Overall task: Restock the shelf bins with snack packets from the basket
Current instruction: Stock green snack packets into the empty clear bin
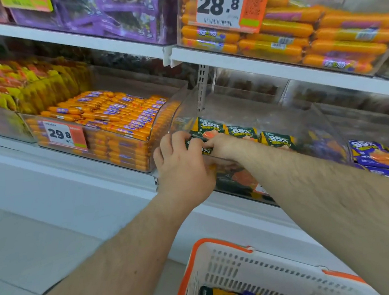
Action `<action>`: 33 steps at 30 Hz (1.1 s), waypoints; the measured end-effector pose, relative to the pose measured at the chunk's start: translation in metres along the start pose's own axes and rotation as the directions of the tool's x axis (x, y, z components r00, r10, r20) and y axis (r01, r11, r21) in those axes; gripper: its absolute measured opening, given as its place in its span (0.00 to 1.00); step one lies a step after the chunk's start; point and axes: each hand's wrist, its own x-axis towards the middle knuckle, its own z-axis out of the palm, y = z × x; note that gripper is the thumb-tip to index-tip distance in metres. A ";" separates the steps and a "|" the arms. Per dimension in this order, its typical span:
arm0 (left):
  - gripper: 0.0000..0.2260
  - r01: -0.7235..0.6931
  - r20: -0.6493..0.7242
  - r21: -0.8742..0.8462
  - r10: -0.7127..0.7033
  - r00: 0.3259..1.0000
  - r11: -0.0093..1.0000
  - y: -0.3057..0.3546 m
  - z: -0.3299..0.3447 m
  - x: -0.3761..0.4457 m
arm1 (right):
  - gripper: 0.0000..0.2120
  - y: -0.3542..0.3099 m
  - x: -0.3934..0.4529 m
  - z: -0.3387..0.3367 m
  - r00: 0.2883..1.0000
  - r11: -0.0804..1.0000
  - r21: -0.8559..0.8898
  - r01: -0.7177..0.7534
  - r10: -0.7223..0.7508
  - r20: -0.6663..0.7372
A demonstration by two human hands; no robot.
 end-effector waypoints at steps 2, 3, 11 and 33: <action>0.15 -0.093 -0.159 -0.076 0.080 0.984 0.993 0.003 -0.001 -0.003 | 0.15 0.004 -0.005 0.004 0.978 0.994 0.109 -0.011 0.034 -0.207; 0.10 -0.155 -0.189 -0.119 0.131 0.973 0.981 0.005 -0.001 -0.005 | 0.12 0.009 -0.010 0.006 0.934 0.972 0.233 -0.011 0.094 -0.346; 0.16 -0.230 0.826 -0.122 0.228 0.516 0.965 0.018 0.020 -0.034 | 0.06 0.028 -0.109 0.104 0.427 0.668 0.512 0.541 0.306 -0.851; 0.18 -0.427 0.971 0.030 0.075 0.226 0.904 0.056 0.083 -0.048 | 0.13 0.018 -0.126 0.389 0.575 -0.890 0.263 -0.372 0.001 0.818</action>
